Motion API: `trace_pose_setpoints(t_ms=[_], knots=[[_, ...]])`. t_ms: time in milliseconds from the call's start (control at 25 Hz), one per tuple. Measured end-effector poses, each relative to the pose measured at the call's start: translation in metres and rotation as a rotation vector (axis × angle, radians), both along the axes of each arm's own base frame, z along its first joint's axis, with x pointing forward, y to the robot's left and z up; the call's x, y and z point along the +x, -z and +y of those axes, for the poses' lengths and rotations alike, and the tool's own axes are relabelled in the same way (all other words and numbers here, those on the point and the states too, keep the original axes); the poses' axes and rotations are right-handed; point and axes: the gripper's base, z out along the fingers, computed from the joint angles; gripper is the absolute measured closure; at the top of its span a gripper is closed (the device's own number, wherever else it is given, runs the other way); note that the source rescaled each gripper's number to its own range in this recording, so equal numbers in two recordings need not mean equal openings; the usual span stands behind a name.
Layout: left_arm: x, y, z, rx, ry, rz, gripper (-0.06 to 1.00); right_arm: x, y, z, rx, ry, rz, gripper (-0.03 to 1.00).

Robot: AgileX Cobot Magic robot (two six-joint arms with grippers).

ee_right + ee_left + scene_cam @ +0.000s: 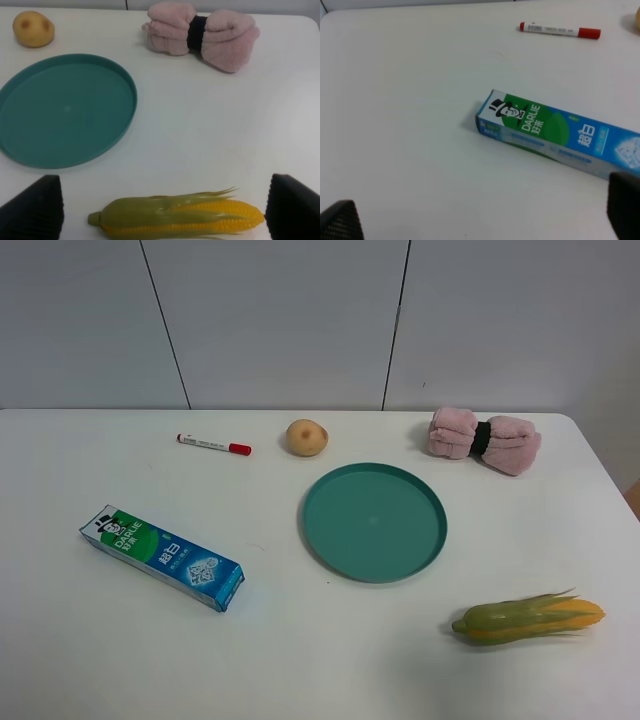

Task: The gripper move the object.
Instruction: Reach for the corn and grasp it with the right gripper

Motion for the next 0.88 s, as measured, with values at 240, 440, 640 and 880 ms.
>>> trace_pose_setpoints(t_ms=[240,440,640,880], knots=[[0.000,0.000,0.000,0.000,0.000,0.000,-0.06,0.000,0.000,0.000,0.000,0.000,0.000,0.32],[0.000,0.000,0.000,0.000,0.000,0.000,-0.06,0.000,0.000,0.000,0.000,0.000,0.000,0.33],[0.000,0.000,0.000,0.000,0.000,0.000,-0.06,0.001,0.000,0.000,-0.001,-0.001,0.004,0.33],[0.000,0.000,0.000,0.000,0.000,0.000,-0.06,0.026,0.002,-0.001,-0.102,-0.066,0.168,0.33]])
